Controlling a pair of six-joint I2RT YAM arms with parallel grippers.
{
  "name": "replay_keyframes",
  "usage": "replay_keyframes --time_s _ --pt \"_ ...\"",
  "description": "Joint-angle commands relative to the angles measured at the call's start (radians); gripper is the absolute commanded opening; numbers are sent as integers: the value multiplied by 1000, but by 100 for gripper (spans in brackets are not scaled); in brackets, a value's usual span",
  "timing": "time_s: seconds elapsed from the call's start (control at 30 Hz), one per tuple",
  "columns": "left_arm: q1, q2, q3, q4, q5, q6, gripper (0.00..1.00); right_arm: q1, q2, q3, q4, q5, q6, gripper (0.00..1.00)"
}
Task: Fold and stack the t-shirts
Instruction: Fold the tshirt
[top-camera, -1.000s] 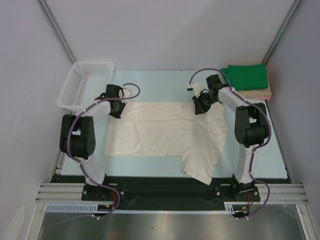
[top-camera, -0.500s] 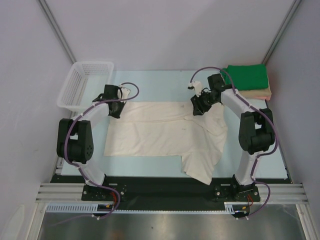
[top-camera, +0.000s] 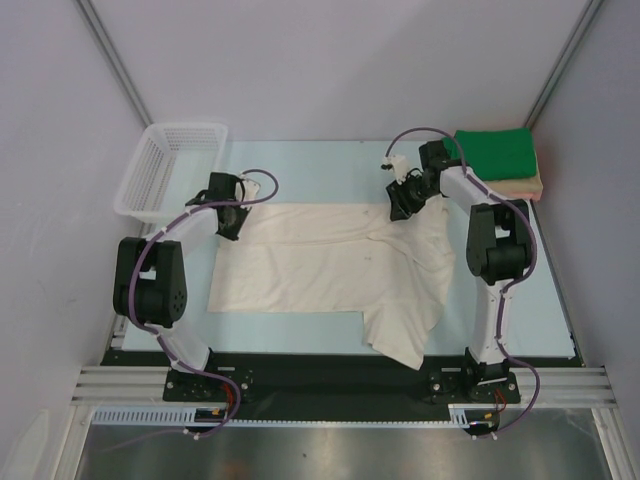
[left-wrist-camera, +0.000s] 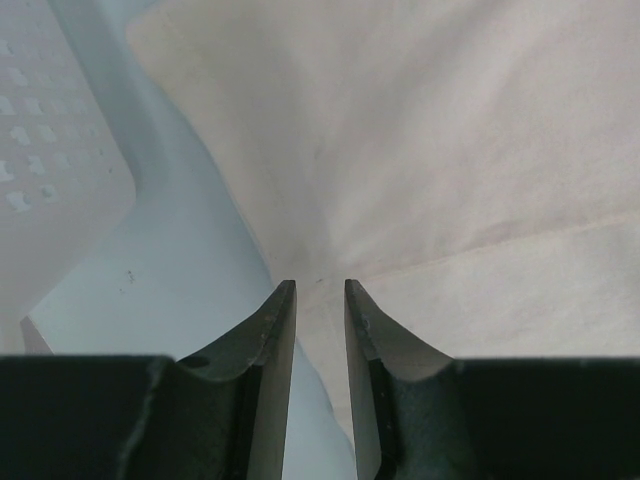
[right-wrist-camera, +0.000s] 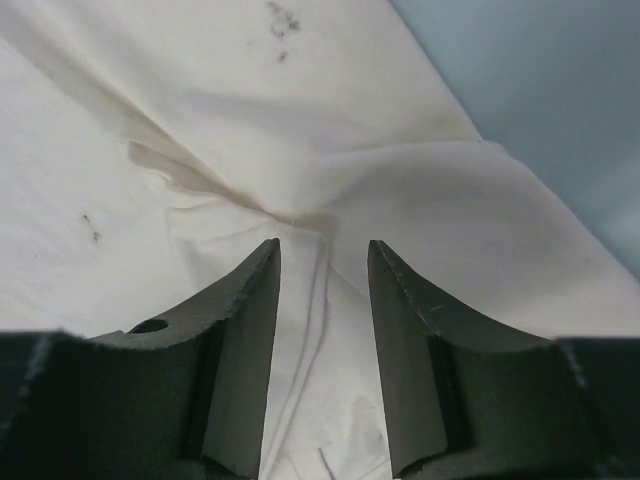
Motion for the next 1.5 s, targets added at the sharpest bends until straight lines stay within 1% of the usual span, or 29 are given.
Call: replay_keyframes --time_s 0.0,0.07,0.4,0.43,0.5,0.53,0.6,0.63,0.67,0.73,0.8,1.0,1.13,1.2,1.23,1.3,1.37,1.4,1.47 --pt "-5 -42 -15 10 -23 26 30 6 37 77 -53 -36 -24 45" --pt "-5 -43 -19 13 -31 33 30 2 61 89 -87 -56 -38 44" --pt "-5 -29 -20 22 -36 35 30 0 90 86 -103 -50 -61 42" --pt "-5 -28 -20 22 -36 35 30 0 90 86 -106 -52 -61 40" --pt "-5 -22 -16 23 -36 33 30 2 90 88 -106 -52 -61 33" --pt "-5 -19 -15 23 -34 35 30 3 90 88 -107 -56 -61 25" --pt "-5 -17 -10 23 -31 33 30 3 84 86 -109 -59 -61 19" --pt "-5 -14 -9 25 -31 32 30 3 80 85 -113 -61 -61 13" --pt "-5 -11 -7 23 -30 32 30 5 77 85 -115 -61 -61 9" --pt "-5 -8 -1 26 -25 27 30 9 54 74 -115 -55 -57 3" --pt "-5 -5 0 31 -23 24 30 16 31 54 -115 -53 -57 0" --pt "-5 -13 3 42 -10 12 29 55 -83 20 -136 -50 -61 0" --pt "-5 -25 7 48 -2 12 29 103 -184 -58 -152 -61 -41 0" --pt "-5 -29 7 55 0 13 30 127 -257 -139 -155 -75 -15 0" --pt "-5 -34 7 59 0 12 30 161 -285 -177 -156 -76 -8 1" --pt "-5 -37 3 68 -2 13 30 196 -372 -289 -143 -69 14 13" --pt "-3 -36 7 69 -2 15 30 247 -426 -354 -135 -58 26 16" --pt "-3 -29 16 66 -3 18 30 259 -468 -413 -127 -50 38 19" --pt "-2 -14 33 49 -5 16 30 275 -500 -454 -123 -32 49 34"
